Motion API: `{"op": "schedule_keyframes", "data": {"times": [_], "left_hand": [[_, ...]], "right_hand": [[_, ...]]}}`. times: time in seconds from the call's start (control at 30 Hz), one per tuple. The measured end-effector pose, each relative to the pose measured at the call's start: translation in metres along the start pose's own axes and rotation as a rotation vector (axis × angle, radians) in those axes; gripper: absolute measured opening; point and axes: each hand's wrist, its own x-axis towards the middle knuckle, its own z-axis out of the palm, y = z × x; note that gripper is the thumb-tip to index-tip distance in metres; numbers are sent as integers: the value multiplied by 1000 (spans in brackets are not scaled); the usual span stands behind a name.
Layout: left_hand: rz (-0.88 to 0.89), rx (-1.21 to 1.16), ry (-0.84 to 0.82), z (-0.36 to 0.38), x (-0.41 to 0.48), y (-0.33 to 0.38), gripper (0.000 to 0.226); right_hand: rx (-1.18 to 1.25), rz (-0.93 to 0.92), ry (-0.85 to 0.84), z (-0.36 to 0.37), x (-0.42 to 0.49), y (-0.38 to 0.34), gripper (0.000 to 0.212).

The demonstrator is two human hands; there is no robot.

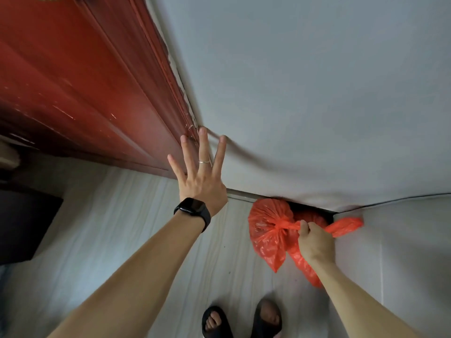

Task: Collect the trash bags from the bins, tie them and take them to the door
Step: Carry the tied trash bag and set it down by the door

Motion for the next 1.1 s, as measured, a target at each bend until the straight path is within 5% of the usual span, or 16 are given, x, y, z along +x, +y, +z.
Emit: {"op": "schedule_keyframes", "data": {"times": [0.27,0.6,0.7,0.9,1.1], "left_hand": [[-52,-6,-8,10,2,13,110],[-41,-15,13,15,2,13,111],[-41,-10,14,16,2,13,112],[-20,0,12,16,-1,11,110],[-22,-6,17,13,-3,8,108]], "right_hand": [[-32,-66,-257,29,-7,-15,37],[800,424,128,24,21,-32,44],[787,459,162,31,8,-27,43],[490,329,-205,64,4,-10,39],[160,98,-309,48,5,-29,25]]}}
